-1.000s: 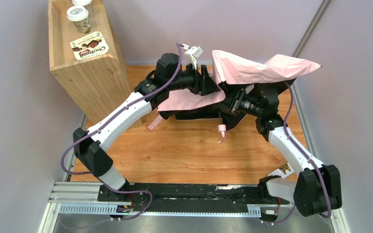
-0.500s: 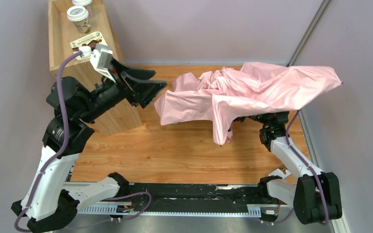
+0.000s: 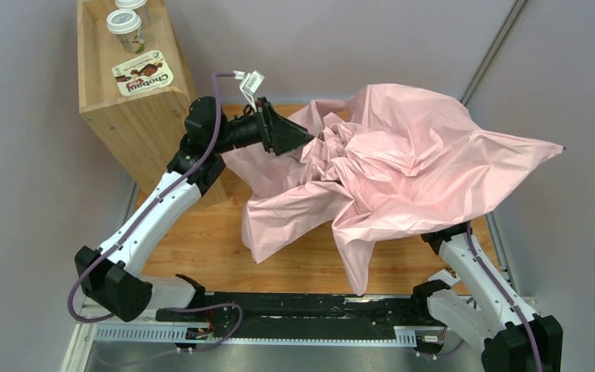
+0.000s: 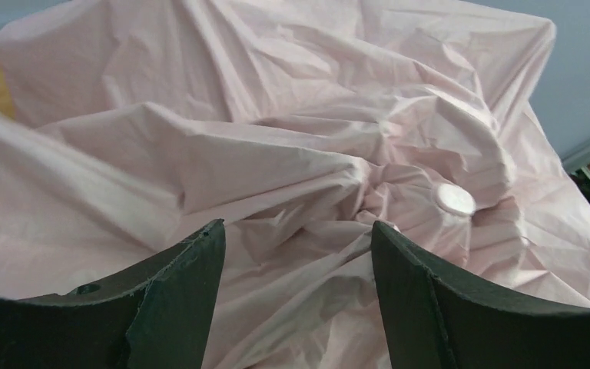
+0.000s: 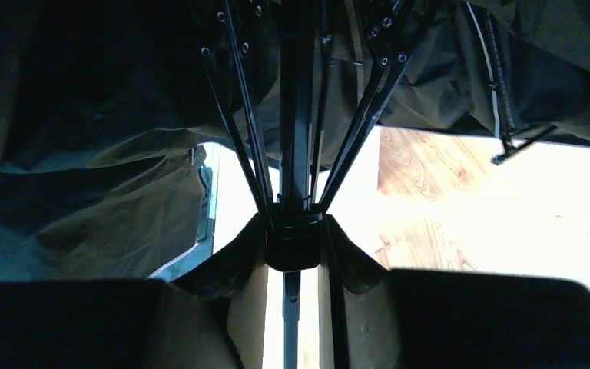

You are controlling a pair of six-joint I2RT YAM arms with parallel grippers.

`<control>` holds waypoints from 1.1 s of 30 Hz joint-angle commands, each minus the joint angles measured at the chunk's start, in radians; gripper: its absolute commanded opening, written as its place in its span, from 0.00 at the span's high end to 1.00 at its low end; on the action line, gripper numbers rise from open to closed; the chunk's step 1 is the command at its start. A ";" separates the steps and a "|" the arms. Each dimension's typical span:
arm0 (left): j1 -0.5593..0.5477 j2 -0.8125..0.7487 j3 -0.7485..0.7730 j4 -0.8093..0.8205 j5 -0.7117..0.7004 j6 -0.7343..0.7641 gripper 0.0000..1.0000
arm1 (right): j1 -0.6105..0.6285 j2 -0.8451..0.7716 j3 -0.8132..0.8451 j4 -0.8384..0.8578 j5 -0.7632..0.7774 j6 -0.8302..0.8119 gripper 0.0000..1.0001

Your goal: Put away the umbrella

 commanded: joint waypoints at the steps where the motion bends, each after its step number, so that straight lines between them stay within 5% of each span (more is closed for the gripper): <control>1: -0.060 -0.120 -0.001 0.163 0.035 0.068 0.23 | 0.005 -0.017 0.081 -0.053 0.002 -0.082 1.00; 7: -0.087 -0.152 -0.084 0.356 0.091 -0.009 0.23 | 0.009 0.001 0.099 -0.145 0.010 -0.135 1.00; 18: -0.196 -0.037 0.132 -0.145 -0.142 0.228 0.24 | 0.040 -0.004 0.109 -0.171 0.038 -0.150 1.00; 22: -0.196 -0.069 0.114 -0.146 -0.234 0.206 0.36 | 0.042 0.000 0.106 -0.174 0.041 -0.147 1.00; 33: -0.196 -0.063 0.111 -0.233 -0.286 0.143 0.35 | 0.040 0.006 0.121 -0.137 0.068 -0.112 1.00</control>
